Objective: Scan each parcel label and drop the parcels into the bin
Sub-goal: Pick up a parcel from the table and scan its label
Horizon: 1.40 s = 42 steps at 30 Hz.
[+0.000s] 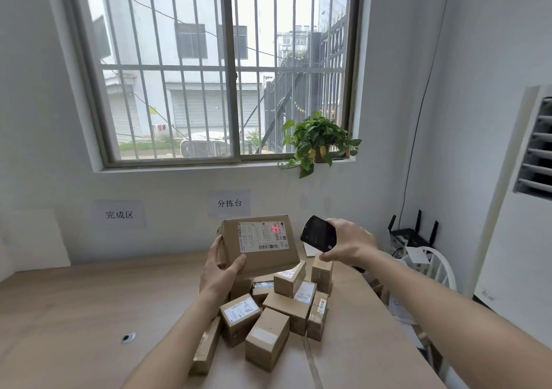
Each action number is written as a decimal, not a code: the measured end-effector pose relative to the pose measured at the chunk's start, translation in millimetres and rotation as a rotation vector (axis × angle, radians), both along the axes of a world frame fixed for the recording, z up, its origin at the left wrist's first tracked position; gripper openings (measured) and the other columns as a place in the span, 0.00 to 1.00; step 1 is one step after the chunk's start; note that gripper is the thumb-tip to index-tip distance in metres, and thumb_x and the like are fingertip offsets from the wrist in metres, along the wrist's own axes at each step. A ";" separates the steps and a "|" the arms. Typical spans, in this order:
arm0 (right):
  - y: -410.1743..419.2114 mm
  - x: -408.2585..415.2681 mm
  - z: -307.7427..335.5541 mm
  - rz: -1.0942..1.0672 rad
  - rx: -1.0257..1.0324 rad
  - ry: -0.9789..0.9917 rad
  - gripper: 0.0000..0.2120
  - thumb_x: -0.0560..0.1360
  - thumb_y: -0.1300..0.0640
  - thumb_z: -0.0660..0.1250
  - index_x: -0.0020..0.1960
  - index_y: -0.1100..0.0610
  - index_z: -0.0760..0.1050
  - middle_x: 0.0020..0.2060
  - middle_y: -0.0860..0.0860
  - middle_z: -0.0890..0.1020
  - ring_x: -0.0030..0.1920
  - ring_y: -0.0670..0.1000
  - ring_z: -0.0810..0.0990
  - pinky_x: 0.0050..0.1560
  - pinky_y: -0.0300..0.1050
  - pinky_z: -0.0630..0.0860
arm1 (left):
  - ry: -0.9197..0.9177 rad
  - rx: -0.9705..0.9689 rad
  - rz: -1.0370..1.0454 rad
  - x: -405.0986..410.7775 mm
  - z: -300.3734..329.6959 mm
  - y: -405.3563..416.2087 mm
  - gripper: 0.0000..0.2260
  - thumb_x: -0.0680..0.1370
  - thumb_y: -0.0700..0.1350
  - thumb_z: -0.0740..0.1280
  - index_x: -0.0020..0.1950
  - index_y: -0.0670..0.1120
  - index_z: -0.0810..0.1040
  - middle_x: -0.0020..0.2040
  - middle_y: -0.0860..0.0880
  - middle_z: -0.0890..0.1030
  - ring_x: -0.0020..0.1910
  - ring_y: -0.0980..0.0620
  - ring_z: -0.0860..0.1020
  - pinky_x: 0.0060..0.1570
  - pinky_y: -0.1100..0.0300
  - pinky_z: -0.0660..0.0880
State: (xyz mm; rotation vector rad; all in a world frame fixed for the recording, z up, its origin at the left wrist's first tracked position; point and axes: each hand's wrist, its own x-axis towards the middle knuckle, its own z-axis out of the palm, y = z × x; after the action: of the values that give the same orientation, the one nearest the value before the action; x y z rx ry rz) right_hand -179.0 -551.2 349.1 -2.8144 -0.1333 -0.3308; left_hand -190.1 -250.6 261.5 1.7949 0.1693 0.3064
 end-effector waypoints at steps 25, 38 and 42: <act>42.6 30.0 -12.6 0.216 0.011 0.066 0.32 0.64 0.46 0.79 0.66 0.45 0.74 0.51 0.44 0.81 0.51 0.49 0.79 0.48 0.48 0.80 | 0.004 -0.041 0.189 -21.6 -7.3 64.8 0.33 0.71 0.59 0.74 0.70 0.74 0.60 0.62 0.51 0.79 0.58 0.47 0.79 0.60 0.41 0.77; 242.9 7.9 -38.7 0.599 0.028 0.156 0.35 0.65 0.44 0.80 0.69 0.46 0.72 0.59 0.45 0.80 0.58 0.50 0.78 0.55 0.49 0.78 | 0.067 -0.121 0.478 -143.6 -16.6 194.8 0.32 0.71 0.60 0.73 0.71 0.71 0.63 0.53 0.48 0.83 0.52 0.46 0.82 0.49 0.44 0.81; 325.0 -17.1 -38.6 0.719 0.014 0.173 0.33 0.63 0.44 0.80 0.66 0.44 0.73 0.55 0.44 0.80 0.54 0.49 0.78 0.51 0.47 0.77 | 0.044 -0.160 0.573 -201.8 -13.4 251.8 0.27 0.76 0.56 0.72 0.70 0.71 0.63 0.56 0.50 0.82 0.53 0.48 0.82 0.48 0.50 0.79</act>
State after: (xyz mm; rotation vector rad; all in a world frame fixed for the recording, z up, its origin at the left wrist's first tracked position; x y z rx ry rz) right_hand -196.1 -226.2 310.5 -2.5445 -1.0503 0.0791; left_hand -391.9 1.2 248.1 1.5665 0.7245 0.6401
